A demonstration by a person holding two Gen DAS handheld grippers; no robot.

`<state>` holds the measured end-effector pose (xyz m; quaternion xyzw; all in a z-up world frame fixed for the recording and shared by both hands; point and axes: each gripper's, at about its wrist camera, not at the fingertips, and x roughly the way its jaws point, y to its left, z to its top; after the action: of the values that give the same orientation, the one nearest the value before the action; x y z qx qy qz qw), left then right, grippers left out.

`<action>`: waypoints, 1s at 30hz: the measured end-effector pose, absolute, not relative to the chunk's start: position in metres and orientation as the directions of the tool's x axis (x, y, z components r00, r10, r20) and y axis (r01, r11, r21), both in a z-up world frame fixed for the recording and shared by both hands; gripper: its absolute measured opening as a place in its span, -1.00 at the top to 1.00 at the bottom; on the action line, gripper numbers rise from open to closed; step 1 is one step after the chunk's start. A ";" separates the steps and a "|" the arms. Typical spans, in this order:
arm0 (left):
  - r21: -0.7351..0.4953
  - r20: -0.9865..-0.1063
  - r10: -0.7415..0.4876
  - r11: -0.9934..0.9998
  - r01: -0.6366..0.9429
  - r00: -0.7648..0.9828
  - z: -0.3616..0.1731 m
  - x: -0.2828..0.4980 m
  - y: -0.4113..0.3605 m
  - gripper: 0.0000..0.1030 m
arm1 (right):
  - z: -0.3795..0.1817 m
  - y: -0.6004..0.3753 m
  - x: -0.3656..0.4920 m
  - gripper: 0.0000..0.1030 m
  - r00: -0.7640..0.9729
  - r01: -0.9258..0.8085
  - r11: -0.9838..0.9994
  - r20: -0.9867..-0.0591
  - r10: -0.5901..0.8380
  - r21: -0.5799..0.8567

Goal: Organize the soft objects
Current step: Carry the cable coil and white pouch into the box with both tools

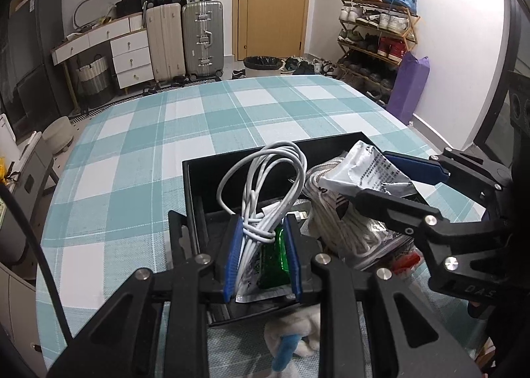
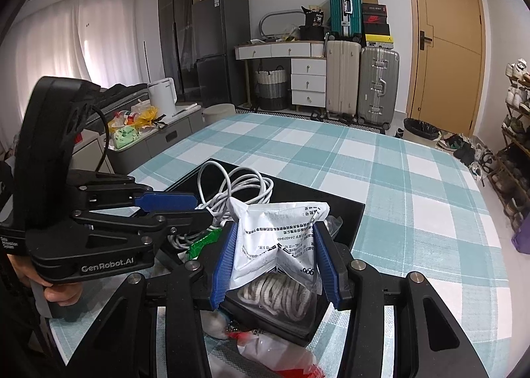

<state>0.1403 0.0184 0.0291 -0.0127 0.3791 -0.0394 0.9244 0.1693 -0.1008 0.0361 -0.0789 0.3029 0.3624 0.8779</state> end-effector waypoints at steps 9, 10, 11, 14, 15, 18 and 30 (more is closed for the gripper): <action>-0.052 -0.716 -0.105 0.994 0.097 0.690 0.028 0.137 0.015 0.53 | 0.026 -0.097 0.178 0.10 0.538 -0.685 0.725 -0.618 0.573 0.076; -0.054 -0.716 -0.106 0.994 0.097 0.690 0.028 0.137 0.015 0.53 | 0.024 -0.097 0.178 0.10 0.535 -0.685 0.724 -0.622 0.572 0.077; -0.055 -0.716 -0.106 0.994 0.096 0.690 0.028 0.137 0.016 0.53 | 0.024 -0.097 0.179 0.10 0.534 -0.685 0.724 -0.623 0.572 0.078; -0.060 -0.720 -0.109 0.994 0.095 0.686 0.029 0.137 0.016 0.53 | 0.021 -0.097 0.180 0.10 0.527 -0.690 0.720 -0.627 0.573 0.078; -0.060 -0.721 -0.108 0.994 0.094 0.685 0.029 0.137 0.015 0.53 | 0.021 -0.097 0.179 0.10 0.527 -0.691 0.719 -0.627 0.573 0.076; -0.062 -0.723 -0.111 0.994 0.095 0.682 0.028 0.136 0.015 0.53 | 0.020 -0.096 0.179 0.10 0.523 -0.695 0.715 -0.629 0.575 0.076; -0.074 -0.696 -0.130 0.991 0.110 0.706 0.035 0.127 0.017 -0.04 | 0.027 -0.102 0.168 -0.40 0.565 -0.691 0.722 -0.595 0.571 0.036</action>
<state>0.1274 0.0175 0.0351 -0.0136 0.3781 -0.0650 0.9234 0.1681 -0.1016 0.0274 -0.1010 0.2975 0.3592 0.8788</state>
